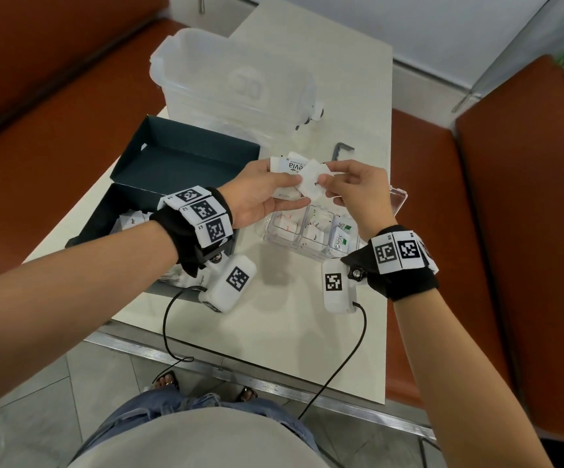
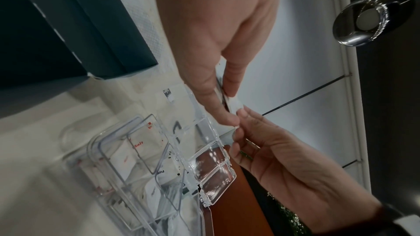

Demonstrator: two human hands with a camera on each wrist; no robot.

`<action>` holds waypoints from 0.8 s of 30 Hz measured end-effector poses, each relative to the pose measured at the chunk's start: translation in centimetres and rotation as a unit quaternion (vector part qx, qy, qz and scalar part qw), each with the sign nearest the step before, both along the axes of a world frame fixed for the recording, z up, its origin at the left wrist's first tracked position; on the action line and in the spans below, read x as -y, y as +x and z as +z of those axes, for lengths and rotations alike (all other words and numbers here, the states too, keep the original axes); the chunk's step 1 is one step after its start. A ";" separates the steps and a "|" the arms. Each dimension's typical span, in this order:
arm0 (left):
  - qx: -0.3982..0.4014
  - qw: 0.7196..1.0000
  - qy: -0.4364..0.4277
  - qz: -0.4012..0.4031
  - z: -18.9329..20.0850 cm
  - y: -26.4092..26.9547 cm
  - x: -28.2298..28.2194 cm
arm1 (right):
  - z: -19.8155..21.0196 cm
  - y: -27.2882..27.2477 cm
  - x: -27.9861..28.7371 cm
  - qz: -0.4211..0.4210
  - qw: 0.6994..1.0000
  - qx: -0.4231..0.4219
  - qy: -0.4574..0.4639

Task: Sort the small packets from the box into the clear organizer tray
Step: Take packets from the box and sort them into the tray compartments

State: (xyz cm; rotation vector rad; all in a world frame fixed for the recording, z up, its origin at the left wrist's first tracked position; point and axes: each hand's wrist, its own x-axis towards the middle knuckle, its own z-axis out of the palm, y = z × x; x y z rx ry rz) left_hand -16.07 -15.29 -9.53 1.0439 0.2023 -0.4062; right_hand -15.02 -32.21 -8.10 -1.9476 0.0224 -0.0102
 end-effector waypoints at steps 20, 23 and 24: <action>0.032 0.999 0.041 -0.016 -0.3 0.3 -0.3 | -0.2 0.4 -1.0 -0.032 0.998 0.047 -0.022; 0.037 0.998 0.050 -0.016 -0.2 0.3 -0.3 | -0.4 0.5 -1.0 -0.034 0.997 0.046 -0.042; 0.039 0.998 0.054 -0.016 -0.2 0.3 -0.3 | -0.5 0.6 -1.0 -0.032 0.997 0.043 -0.046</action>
